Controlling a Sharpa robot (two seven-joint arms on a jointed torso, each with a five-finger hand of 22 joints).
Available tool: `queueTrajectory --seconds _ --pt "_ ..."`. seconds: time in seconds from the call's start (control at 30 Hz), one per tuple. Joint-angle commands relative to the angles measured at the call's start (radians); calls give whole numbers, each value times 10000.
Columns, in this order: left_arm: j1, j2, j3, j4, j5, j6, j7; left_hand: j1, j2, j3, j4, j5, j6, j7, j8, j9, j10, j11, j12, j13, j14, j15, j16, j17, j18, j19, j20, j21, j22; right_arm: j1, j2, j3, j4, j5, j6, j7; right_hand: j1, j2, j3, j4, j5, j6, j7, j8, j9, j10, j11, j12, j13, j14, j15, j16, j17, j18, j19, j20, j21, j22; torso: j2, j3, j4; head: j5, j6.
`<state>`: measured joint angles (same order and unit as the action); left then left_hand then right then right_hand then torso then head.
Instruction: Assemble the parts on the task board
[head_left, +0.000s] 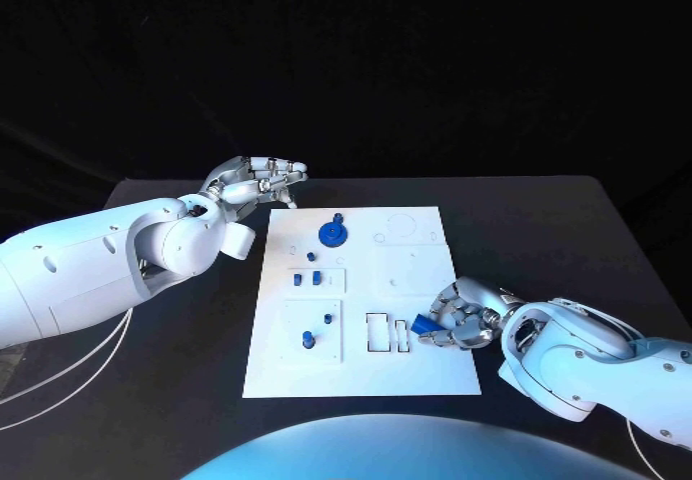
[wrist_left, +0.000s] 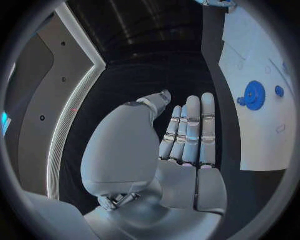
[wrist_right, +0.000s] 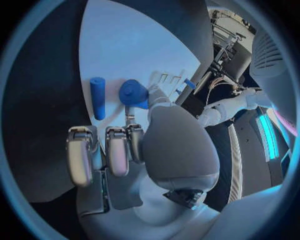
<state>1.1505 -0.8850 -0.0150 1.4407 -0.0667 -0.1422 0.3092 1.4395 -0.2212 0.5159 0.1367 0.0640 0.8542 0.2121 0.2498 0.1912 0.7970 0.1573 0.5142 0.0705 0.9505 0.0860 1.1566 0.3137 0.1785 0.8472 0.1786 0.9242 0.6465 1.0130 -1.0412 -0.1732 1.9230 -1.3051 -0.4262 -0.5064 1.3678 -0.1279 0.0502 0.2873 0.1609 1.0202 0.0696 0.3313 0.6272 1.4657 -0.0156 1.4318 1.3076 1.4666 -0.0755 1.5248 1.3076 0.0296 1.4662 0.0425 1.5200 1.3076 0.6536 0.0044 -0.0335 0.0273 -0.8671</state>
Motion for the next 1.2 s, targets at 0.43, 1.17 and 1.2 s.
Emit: queueTrajectory --seconds 0.43,1.17,1.2 --pt "7 52 6 23 -16 141 46 -56 52 -75 -10 10 -18 -14 85 15 -100 -5 65 -5 -107 -7 -35 -14 52 49 34 -50 -18 468 240 -23 320 2662 -727 205 -573 452 880 46 -2 575 -240 61 45 483 -109 43 1642 778 -93 38 1290 -211 884 -148 140 2521 7 -4 2 32 24" --pt "8 47 6 58 -16 171 35 -56 52 -75 -10 10 -18 -14 85 15 -100 -5 65 -5 -107 -7 -35 -14 52 49 34 -50 -18 195 1235 -26 -74 1831 -31 16 -1972 364 762 46 -71 779 -269 242 113 534 -129 61 1704 785 -110 43 1321 -222 906 -164 189 2535 12 6 -8 135 -41" --pt "8 45 6 58 -16 170 34 -56 52 -75 -10 10 -18 -14 85 15 -100 -5 65 -5 -107 -7 -35 -14 52 49 34 -50 -18 193 1250 -26 -74 1819 -49 32 -1972 364 762 46 -71 779 -269 242 113 534 -129 61 1704 785 -110 43 1321 -222 906 -164 189 2535 15 6 -6 139 -44"
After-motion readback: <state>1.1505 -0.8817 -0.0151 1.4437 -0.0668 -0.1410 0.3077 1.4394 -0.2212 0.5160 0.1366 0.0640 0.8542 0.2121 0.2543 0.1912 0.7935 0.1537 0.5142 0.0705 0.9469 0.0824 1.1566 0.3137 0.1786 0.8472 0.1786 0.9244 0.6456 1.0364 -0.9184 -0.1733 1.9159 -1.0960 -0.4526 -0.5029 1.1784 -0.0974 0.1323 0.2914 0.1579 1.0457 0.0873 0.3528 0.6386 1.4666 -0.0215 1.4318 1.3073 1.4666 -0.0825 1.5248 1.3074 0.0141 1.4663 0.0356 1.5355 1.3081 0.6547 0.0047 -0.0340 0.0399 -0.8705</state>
